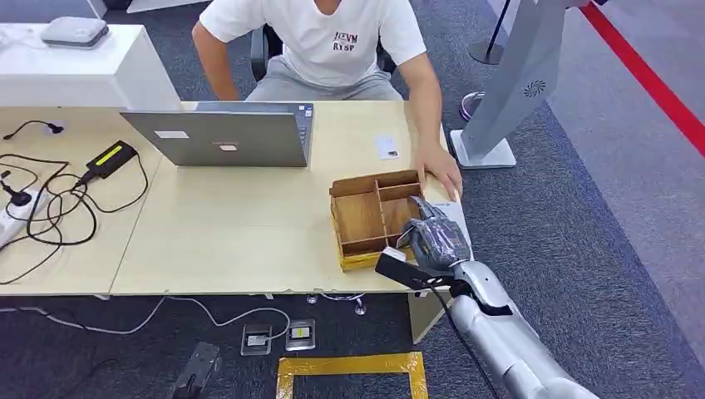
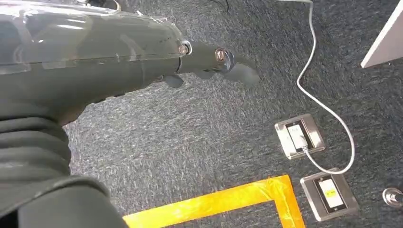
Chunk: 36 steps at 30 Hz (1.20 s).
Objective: Pass the card to the sensor for recognition and then transmit it.
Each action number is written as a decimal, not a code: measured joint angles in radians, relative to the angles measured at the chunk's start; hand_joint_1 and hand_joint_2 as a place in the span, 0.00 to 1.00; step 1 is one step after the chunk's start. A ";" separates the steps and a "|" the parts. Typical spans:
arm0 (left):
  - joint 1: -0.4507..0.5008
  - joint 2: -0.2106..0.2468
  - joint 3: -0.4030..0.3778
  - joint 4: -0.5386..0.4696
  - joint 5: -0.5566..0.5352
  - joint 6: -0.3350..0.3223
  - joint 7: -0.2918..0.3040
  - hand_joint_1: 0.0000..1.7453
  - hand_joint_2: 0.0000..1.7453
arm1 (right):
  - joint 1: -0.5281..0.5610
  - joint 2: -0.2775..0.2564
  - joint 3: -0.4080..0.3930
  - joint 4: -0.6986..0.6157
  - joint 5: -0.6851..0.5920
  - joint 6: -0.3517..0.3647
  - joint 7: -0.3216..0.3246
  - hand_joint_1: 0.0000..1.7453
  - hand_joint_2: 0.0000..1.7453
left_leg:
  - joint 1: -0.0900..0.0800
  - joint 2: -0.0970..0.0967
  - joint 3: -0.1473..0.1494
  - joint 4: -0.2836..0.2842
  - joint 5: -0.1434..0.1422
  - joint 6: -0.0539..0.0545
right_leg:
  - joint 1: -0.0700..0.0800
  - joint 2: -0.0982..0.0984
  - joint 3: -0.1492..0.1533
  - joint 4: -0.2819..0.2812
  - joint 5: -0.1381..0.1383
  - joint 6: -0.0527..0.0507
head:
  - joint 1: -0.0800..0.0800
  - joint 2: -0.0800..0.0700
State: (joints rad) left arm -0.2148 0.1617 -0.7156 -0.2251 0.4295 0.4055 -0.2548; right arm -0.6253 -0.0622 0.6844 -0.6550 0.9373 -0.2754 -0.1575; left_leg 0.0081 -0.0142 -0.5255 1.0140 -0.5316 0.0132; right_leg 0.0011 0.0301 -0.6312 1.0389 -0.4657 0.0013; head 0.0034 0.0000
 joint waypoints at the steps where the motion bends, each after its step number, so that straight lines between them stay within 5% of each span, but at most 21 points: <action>1: 0.000 0.000 0.000 0.000 0.000 0.000 0.000 0.00 0.00 | 0.000 0.000 0.000 0.000 -0.001 0.000 0.000 0.99 1.00 | 0.000 0.000 0.000 0.000 0.000 0.000 | 0.000 0.000 0.000 0.000 0.000 0.000 | 0.000 0.000; 25: -0.001 0.002 0.000 0.000 -0.023 -0.005 0.000 0.00 0.00 | -0.011 0.001 0.000 -0.003 -0.015 -0.003 0.006 1.00 1.00 | 0.000 0.000 0.000 0.000 0.000 0.000 | 0.000 0.000 0.000 0.000 0.000 0.000 | 0.000 0.000; 36: -0.015 0.005 -0.001 0.000 -0.058 -0.013 0.000 0.00 0.00 | -0.168 -0.045 -0.045 -0.074 -0.053 0.016 0.008 1.00 1.00 | 0.000 0.000 0.001 0.000 0.000 0.000 | 0.000 0.001 0.000 0.000 0.000 0.000 | 0.000 0.000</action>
State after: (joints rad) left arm -0.2294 0.1667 -0.7164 -0.2251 0.3716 0.3929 -0.2548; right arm -0.7929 -0.1076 0.6398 -0.7290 0.8839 -0.2598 -0.1495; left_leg 0.0076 -0.0138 -0.5246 1.0142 -0.5314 0.0132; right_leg 0.0011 0.0309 -0.6311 1.0389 -0.4656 0.0015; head 0.0030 0.0000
